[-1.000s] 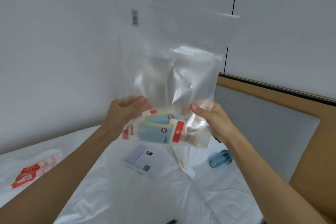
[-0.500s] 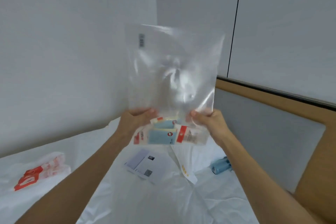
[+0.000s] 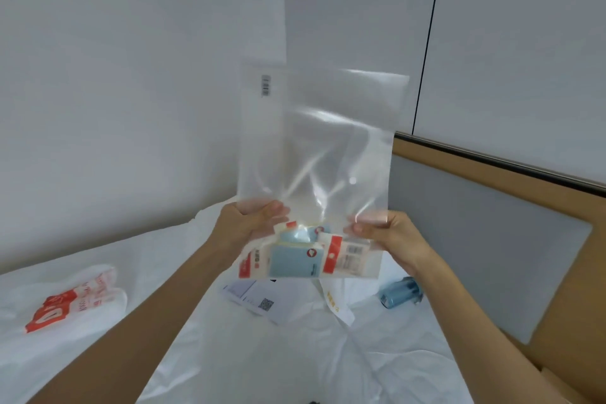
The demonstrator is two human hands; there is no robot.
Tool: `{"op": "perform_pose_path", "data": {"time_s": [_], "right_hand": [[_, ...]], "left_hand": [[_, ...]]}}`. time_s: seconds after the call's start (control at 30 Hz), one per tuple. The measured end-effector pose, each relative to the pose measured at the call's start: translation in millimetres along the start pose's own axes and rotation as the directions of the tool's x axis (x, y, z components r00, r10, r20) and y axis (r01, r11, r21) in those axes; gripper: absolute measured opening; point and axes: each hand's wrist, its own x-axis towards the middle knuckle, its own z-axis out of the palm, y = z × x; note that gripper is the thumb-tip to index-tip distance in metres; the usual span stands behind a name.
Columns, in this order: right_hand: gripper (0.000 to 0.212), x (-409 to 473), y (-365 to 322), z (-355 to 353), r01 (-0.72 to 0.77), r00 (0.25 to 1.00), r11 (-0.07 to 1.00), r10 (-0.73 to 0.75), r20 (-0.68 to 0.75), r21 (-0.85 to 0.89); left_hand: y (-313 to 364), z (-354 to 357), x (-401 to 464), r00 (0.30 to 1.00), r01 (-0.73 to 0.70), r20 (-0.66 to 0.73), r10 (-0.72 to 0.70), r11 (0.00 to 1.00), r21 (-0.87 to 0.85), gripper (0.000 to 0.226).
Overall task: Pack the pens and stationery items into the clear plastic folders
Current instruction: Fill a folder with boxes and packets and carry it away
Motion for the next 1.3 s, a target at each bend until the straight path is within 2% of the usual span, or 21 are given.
{"op": "perform_pose_path", "data": {"time_s": [0.03,0.1,0.17,0.2,0.23,0.3,0.33,0.4,0.43,0.5,0.57,0.67,0.7,0.87,1.07,1.17,1.3], "right_hand": [[0.015,1.0,-3.1,-1.4,0.018,1.0,0.999,-0.018,-0.026,0.033],[0.024,2.1,-10.6,-4.9,0.046,0.998,0.994,-0.041,-0.046,0.103],[0.029,1.3,-17.2,-10.0,0.065,0.997,0.986,-0.059,-0.041,0.156],[0.029,1.3,-19.7,-12.1,0.071,0.997,0.983,-0.066,-0.034,0.17],[0.027,0.9,-21.8,-13.5,0.067,0.998,0.981,-0.065,-0.021,0.182],[0.015,-0.3,-24.0,-17.6,0.009,0.998,0.979,-0.023,0.065,0.203],[0.024,-0.3,-24.1,-19.2,-0.036,0.993,0.979,0.012,0.118,0.198],[0.042,0.7,-23.3,-20.5,-0.099,0.981,0.985,0.072,0.182,0.144],[0.039,0.4,-24.3,-19.3,-0.1,0.981,0.987,0.076,0.181,0.128],[0.018,-0.2,-26.1,-15.8,-0.06,0.988,0.991,0.041,0.151,0.122],[0.032,-0.4,-28.3,-12.3,-0.012,0.992,0.994,-0.001,0.123,0.107],[0.035,-2.0,-31.5,-10.8,0.015,0.989,0.991,-0.035,0.143,0.134],[0.035,-2.4,-32.4,-10.7,0.019,0.989,0.989,-0.04,0.146,0.144],[0.034,-4.0,-35.6,-10.0,0.009,0.987,0.99,-0.032,0.157,0.141],[0.029,-1.1,-34.9,-8.6,-0.05,0.994,0.993,0.039,0.101,0.11],[0.028,-3.1,-35.1,-10.3,-0.067,0.995,0.982,0.052,0.085,0.176],[0.033,-6.0,-40.4,-10.8,-0.004,0.996,0.998,-0.003,0.091,0.07]], "left_hand": [[0.7,-2.7,-0.1,0.998,0.003,0.068,-0.005,1.0,0.027,0.037],[0.5,-8.4,-2.9,0.982,-0.005,0.188,-0.031,0.982,0.188,0.04],[-2.7,-12.2,-7.3,0.967,-0.007,0.24,-0.085,0.933,0.359,0.04],[-5.2,-13.1,-8.7,0.968,-0.001,0.233,-0.096,0.923,0.386,0.044],[-6.4,-12.8,-9.6,0.972,0.0,0.218,-0.089,0.926,0.378,0.046],[-5.3,-10.8,-11.7,0.982,-0.015,0.182,-0.048,0.944,0.329,0.03],[-4.1,-9.2,-12.5,0.983,-0.011,0.177,-0.044,0.953,0.302,0.026],[-3.6,-9.0,-13.8,0.972,-0.022,0.232,-0.04,0.966,0.257,0.04],[-4.7,-8.8,-14.0,0.964,-0.029,0.265,-0.036,0.972,0.234,0.048],[-6.9,-8.1,-12.9,0.958,-0.026,0.283,-0.033,0.979,0.201,0.053],[-5.8,-6.6,-11.3,0.965,-0.011,0.261,-0.03,0.988,0.154,0.051],[-4.8,-7.8,-7.1,0.982,-0.056,0.187,0.023,0.983,0.177,0.021],[-4.5,-10.0,-5.8,0.987,-0.06,0.16,0.032,0.983,0.173,0.017],[-6.2,-12.8,-8.0,0.985,-0.039,0.173,0.02,0.993,0.109,0.018],[-3.9,-5.6,-8.7,0.989,-0.049,0.141,0.034,0.993,0.104,0.024],[-1.2,-6.5,-10.2,0.991,-0.035,0.13,0.018,0.991,0.13,0.024],[5.0,-8.7,-15.1,0.99,-0.059,0.139,0.028,0.973,0.222,0.026]]}}
